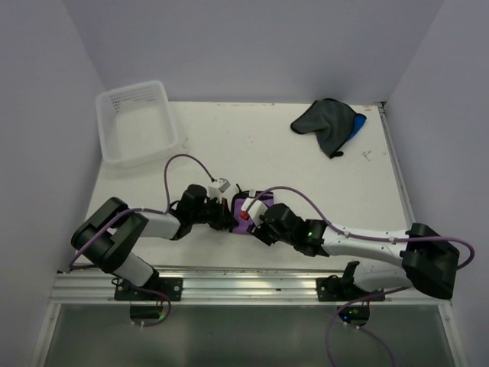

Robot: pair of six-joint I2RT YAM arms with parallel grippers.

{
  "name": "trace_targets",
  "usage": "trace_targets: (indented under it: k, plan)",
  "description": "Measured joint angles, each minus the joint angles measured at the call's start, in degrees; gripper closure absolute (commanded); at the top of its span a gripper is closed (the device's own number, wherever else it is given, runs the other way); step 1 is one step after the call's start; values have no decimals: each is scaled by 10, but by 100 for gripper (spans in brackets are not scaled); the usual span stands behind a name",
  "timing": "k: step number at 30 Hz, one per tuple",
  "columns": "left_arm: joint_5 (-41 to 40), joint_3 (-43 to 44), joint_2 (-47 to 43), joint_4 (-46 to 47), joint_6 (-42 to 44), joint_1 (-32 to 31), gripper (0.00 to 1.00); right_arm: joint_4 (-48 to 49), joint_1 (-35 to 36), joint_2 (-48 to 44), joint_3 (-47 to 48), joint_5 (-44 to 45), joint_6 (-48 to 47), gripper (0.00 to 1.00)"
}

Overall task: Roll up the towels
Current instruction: Roll the towel

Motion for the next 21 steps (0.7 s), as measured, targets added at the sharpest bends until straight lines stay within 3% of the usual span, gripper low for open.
trace_targets:
  k: [9,21]
  plan:
    - [-30,7,-26,-48,13,0,100,-19,6,41,18,-6,-17,49]
    - [-39,12,-35,-71,26,0,100,27,50,148,39,-6,-89,47]
